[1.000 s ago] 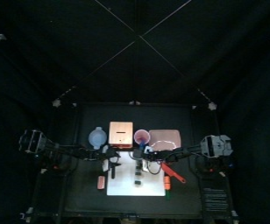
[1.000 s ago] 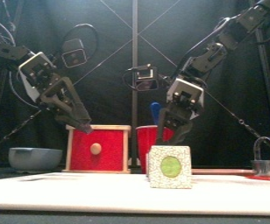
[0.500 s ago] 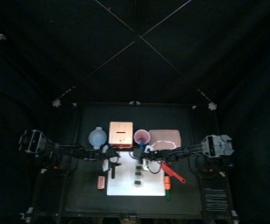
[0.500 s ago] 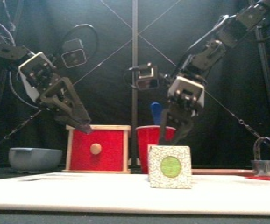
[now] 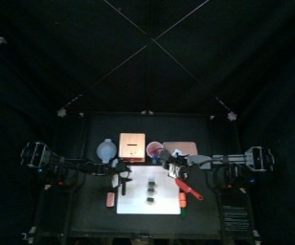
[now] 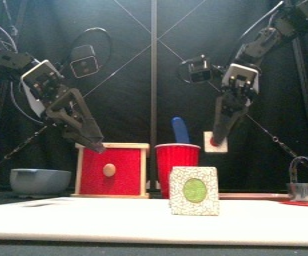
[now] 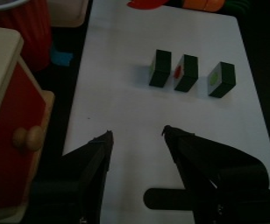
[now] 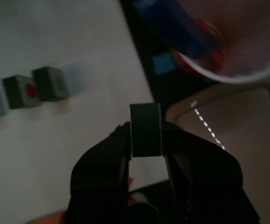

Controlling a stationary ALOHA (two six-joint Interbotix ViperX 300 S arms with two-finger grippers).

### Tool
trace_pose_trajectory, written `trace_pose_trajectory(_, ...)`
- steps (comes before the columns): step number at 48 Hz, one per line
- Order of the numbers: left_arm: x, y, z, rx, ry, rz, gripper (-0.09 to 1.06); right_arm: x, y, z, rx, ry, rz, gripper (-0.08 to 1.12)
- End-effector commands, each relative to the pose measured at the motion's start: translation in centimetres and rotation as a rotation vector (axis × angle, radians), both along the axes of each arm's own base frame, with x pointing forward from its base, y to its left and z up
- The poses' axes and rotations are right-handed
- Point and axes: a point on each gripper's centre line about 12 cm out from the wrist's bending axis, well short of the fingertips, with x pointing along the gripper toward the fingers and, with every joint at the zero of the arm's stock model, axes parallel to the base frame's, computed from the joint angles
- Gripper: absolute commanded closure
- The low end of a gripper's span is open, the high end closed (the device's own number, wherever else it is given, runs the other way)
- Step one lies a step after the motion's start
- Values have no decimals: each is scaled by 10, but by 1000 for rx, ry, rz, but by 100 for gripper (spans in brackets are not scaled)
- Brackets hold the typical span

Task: Place sushi on board then cut the sushi with the knife then place the pieces on the plate
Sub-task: Place the 4 sushi pieces on the plate

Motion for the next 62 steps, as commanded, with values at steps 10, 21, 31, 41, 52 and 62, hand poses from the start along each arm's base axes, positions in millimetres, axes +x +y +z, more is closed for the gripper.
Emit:
trace_pose_trajectory(10,2,1,5,0,-20,5,11,-25,-56,-21,-6,18,-176,53)
trace_pose_trajectory(21,2,2,4,-2,-15,9,11,-31,-76,-57,18,85,-240,36)
trace_pose_trajectory(31,2,2,3,-4,-14,9,11,-29,-80,-61,8,95,-235,23)
trace_pose_trajectory(41,2,2,4,-4,-15,9,11,-34,-72,-33,0,74,-229,22)
trace_pose_trajectory(52,2,2,4,-4,-15,9,11,-1,-5,4,11,-50,-30,21)
trace_pose_trajectory(62,2,3,4,-5,-15,14,11,37,51,8,30,-105,138,21)
